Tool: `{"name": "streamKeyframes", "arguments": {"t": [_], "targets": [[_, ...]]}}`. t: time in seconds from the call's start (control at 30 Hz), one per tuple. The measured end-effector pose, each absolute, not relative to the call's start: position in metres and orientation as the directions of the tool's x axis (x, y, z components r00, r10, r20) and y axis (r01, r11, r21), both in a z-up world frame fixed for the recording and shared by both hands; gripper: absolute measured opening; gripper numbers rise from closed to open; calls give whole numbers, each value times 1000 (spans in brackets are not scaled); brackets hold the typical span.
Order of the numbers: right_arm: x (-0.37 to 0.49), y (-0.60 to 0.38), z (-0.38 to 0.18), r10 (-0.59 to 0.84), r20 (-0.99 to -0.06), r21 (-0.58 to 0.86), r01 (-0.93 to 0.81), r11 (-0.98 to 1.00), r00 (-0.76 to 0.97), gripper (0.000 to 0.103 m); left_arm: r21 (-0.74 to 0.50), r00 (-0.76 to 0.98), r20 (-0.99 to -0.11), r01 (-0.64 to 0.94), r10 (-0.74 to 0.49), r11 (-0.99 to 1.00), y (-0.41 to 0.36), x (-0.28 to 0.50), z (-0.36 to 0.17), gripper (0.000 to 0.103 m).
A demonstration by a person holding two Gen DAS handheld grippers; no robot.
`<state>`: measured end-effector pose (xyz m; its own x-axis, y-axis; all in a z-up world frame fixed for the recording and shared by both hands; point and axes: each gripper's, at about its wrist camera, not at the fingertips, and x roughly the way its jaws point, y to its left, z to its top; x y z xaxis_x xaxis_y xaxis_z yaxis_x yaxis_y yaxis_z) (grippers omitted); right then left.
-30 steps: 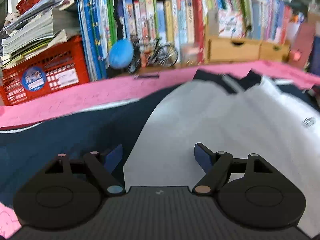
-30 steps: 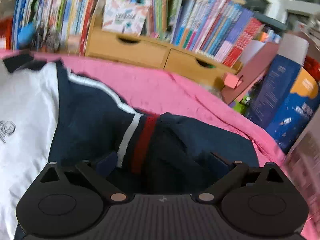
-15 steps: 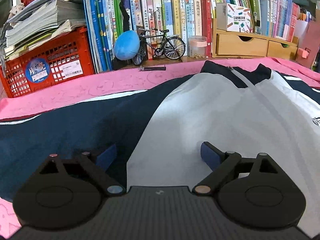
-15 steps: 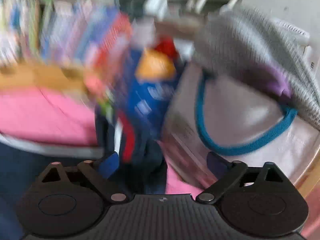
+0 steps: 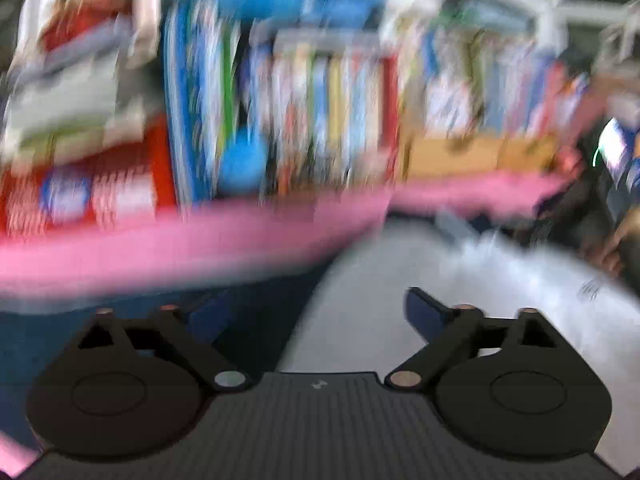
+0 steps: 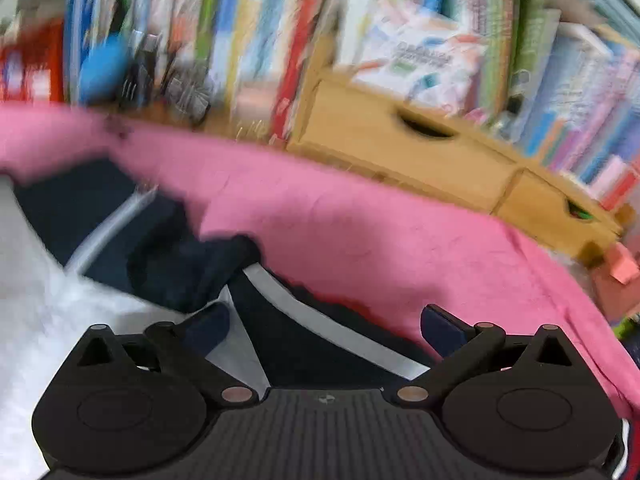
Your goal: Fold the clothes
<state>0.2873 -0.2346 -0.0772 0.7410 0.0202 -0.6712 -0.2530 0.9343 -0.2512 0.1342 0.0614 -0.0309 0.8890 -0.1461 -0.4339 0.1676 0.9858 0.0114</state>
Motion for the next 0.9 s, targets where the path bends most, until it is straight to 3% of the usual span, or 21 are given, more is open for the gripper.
{"name": "streamKeyframes", "arguments": {"t": [0.03,0.1,0.17,0.2,0.27,0.37,0.43,0.5,0.57,0.6,0.67,0.73,0.77,0.8,0.87,0.9], "targets": [[284,-237,-76,38,-677,-235,-265,935,735,91,50,902,-415,155,-121,987,67,146,-23,103],[273,-242,-68,68,-677,-191,-265,945,733,25,102,910,-403,145,-92,984,77,174,-14,103],[252,-231,-57,-31,-566,-353,-208,912,824,5,99,893,-429,195,-135,976,84,204,-14,103],[232,-227,-53,-68,-478,-452,-178,874,876,5,76,869,-457,252,-191,965,86,216,-18,103],[212,-230,-49,-88,-405,-522,-151,840,910,5,75,821,-513,334,-251,940,79,233,-30,103],[203,-252,-49,-85,-486,-474,-180,862,870,8,164,770,-588,414,-248,896,56,244,-57,103],[206,-266,-55,-71,-545,-425,-202,882,835,24,186,753,-609,443,-252,877,47,244,-73,103],[217,-276,-61,-28,-577,-354,-220,909,816,76,183,734,-627,464,-261,866,45,245,-81,103],[232,-278,-65,68,-590,-258,-268,928,804,97,101,681,-674,468,-286,878,50,258,-78,103],[244,-276,-70,94,-607,-233,-289,928,789,103,70,664,-688,462,-292,884,51,263,-79,103],[267,-271,-79,142,-640,-184,-330,926,755,102,37,652,-699,442,-293,896,52,268,-79,103],[280,-272,-86,172,-661,-87,-303,949,730,83,60,694,-662,425,-283,903,48,253,-77,81],[279,-274,-82,212,-657,-23,-301,954,724,40,112,726,-643,404,-244,908,43,243,-76,53],[269,-267,-80,177,-633,-91,-299,950,753,7,163,756,-622,381,-205,910,39,234,-75,34],[248,-252,-76,103,-573,-239,-286,928,813,7,272,802,-587,326,-113,905,29,228,-78,23],[241,-248,-77,79,-550,-291,-280,915,832,7,299,813,-576,303,-82,905,26,230,-81,23]]}}
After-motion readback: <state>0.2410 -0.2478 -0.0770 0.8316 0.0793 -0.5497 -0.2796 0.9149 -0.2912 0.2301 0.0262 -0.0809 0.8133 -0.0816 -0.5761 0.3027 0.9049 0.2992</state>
